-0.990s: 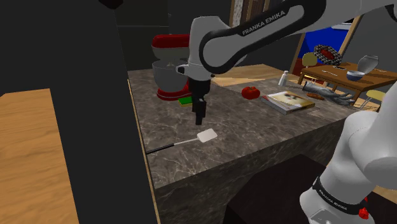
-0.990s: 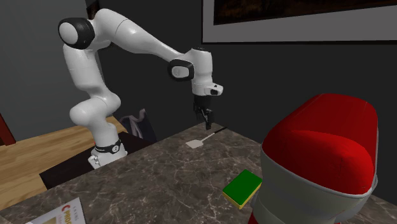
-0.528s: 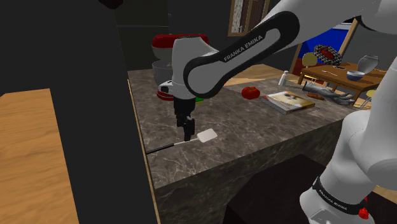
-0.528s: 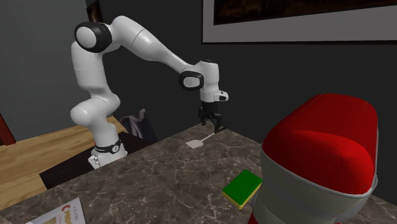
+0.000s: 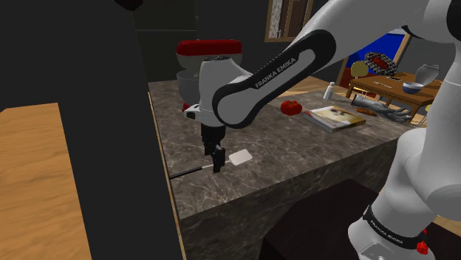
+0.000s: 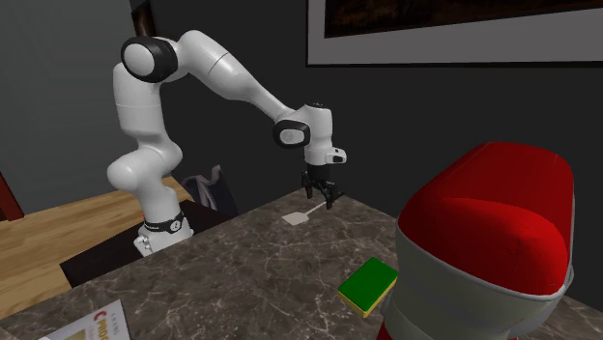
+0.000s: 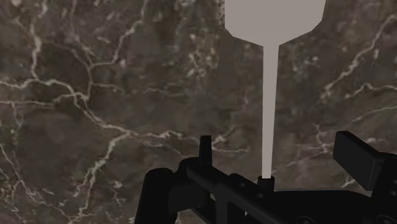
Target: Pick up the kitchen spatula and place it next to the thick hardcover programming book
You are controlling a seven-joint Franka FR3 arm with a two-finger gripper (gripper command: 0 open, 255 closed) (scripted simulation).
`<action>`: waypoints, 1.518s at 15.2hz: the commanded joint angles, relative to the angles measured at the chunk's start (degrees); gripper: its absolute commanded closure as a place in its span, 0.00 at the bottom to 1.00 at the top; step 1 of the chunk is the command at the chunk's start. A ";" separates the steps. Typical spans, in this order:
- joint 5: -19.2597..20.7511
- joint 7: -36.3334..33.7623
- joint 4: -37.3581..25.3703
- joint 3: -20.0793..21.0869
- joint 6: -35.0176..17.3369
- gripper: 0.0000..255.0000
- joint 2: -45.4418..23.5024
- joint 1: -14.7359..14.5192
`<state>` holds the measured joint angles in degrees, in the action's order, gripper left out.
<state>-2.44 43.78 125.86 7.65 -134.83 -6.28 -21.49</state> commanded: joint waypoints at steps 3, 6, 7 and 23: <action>0.02 -0.01 0.01 0.00 -0.15 0.00 -0.12 -0.01; 0.02 -0.01 0.01 0.00 -0.14 1.00 -0.11 -0.01; 0.02 -0.01 0.01 0.00 -0.14 1.00 -0.11 -0.01; -0.36 0.07 -2.46 0.01 5.74 1.00 3.32 0.10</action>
<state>-2.75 43.89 123.75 7.64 -129.84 -3.34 -21.38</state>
